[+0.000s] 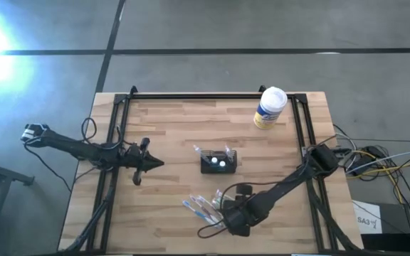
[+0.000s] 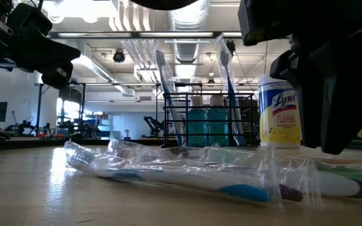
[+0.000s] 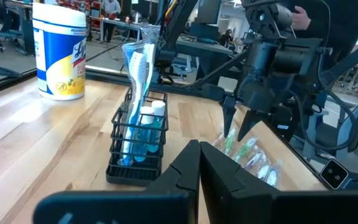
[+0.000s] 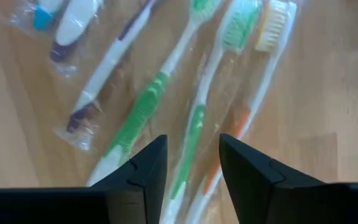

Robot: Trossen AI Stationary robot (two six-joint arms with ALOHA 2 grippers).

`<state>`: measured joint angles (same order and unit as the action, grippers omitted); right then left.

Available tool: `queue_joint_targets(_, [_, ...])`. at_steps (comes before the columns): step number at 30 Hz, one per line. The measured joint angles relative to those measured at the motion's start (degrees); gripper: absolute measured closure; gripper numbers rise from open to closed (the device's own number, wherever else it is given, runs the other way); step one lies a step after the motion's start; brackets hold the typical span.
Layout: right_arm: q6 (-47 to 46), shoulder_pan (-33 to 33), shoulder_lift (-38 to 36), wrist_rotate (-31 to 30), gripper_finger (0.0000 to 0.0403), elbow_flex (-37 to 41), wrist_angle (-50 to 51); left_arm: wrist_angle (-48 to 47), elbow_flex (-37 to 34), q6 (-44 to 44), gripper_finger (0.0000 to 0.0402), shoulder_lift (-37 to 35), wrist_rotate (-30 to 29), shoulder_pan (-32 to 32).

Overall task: Pick & Place toothbrushing station
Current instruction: Put the right green toothbrush into the black mesh organizer

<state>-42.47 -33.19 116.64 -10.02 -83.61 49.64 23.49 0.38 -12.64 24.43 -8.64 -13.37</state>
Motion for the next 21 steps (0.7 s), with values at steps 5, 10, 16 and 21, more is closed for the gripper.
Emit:
queue_joint_targets(5, [-0.64,0.2,0.11,0.02,0.0272,0.58,-0.28,-0.01,0.0,0.0,0.0391,0.0,0.11,0.0])
queue_joint_targets(10, [-0.44,0.2,0.11,0.0,0.0283,0.72,-0.57,0.0,-0.02,0.02,0.0386,0.09,0.15,-0.02])
queue_joint_targets(16, [-0.6,0.2,0.09,0.01,0.0295,2.57,-1.44,0.0,-0.04,0.02,0.0385,0.09,0.15,0.0])
queue_joint_targets(21, [-0.62,0.2,0.08,-0.02,0.0304,4.84,-3.12,0.02,-0.04,0.0,0.0384,0.04,0.17,-0.01])
